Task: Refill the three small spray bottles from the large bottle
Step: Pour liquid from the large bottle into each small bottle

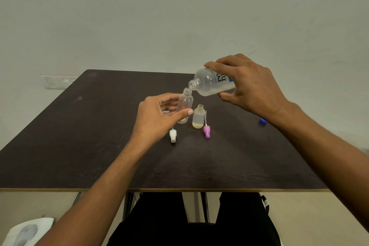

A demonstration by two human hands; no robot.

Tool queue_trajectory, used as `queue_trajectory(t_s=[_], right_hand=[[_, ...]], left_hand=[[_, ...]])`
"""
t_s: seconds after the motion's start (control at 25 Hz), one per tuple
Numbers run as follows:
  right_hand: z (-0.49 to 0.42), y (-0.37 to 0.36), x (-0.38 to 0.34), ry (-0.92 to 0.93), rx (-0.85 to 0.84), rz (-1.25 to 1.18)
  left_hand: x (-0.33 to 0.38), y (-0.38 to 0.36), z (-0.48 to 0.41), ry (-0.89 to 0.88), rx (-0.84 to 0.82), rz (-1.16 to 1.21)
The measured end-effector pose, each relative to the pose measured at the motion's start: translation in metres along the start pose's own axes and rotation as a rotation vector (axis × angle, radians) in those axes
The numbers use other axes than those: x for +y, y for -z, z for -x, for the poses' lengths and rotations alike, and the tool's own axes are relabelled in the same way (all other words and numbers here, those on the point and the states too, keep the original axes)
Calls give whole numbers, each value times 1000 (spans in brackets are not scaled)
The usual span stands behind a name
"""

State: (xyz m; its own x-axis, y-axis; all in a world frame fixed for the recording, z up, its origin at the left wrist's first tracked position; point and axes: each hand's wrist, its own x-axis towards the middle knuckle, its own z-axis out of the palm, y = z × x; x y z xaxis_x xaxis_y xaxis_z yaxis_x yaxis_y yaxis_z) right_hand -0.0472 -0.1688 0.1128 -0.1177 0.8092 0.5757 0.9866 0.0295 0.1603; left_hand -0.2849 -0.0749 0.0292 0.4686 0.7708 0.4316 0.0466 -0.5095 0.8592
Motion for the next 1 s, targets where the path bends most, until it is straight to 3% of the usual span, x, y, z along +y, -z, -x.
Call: queue_trajectory(t_s=[1.0], right_hand=[[-7,8,-2,51,57,93]], left_hand=[[1,2,-2,-6,3,5]])
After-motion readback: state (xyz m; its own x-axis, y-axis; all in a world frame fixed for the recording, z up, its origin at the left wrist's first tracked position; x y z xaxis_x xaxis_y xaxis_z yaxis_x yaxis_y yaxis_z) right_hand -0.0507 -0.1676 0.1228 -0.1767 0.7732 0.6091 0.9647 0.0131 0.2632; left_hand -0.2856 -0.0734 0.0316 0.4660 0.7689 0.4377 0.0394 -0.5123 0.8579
